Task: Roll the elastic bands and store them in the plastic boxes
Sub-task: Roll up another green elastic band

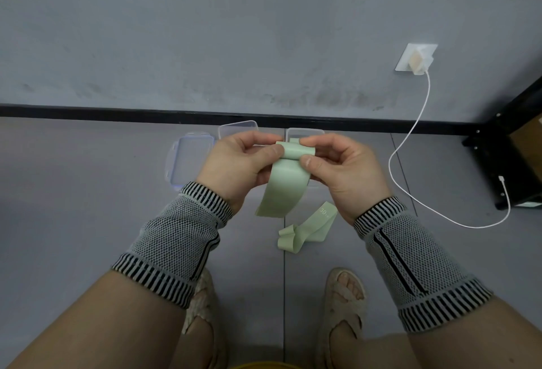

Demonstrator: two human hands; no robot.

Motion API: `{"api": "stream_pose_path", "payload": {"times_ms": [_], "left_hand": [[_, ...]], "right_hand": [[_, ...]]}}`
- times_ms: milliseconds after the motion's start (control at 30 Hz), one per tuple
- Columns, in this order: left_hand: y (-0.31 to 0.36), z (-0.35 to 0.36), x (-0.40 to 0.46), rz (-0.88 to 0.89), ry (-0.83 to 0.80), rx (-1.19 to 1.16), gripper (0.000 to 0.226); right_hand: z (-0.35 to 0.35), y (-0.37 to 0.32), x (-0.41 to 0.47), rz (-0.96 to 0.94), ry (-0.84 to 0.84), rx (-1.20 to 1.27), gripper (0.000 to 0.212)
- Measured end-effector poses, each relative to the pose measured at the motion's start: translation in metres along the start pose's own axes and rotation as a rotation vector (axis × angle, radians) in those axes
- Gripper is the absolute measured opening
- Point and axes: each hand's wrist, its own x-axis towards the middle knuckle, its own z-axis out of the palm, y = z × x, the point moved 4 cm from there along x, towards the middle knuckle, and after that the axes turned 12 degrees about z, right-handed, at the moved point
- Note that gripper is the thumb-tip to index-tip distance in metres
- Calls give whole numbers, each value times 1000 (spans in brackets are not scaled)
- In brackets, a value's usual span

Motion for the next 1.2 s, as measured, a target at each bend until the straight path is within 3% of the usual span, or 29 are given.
{"api": "stream_pose_path", "payload": {"times_ms": [167, 367, 567, 733, 900, 1200], "left_hand": [[-2, -2, 1, 18, -5, 15, 15], [-1, 2, 0, 43, -37, 38, 19], [-2, 3, 0, 14, -35, 8, 24], [-5, 0, 0, -28, -19, 128, 14], [-3, -4, 3, 94, 24, 301, 11], [-3, 1, 3, 253, -96, 519, 13]], "right_hand": [[-2, 5, 2, 99, -5, 58, 23], [-4, 5, 2, 133, 38, -35, 7], [-5, 1, 0, 95, 39, -1, 14], [-4, -2, -1, 56, 54, 25, 17], [-3, 2, 2, 71, 78, -84, 18], [4, 5, -1, 86, -18, -238, 20]]}}
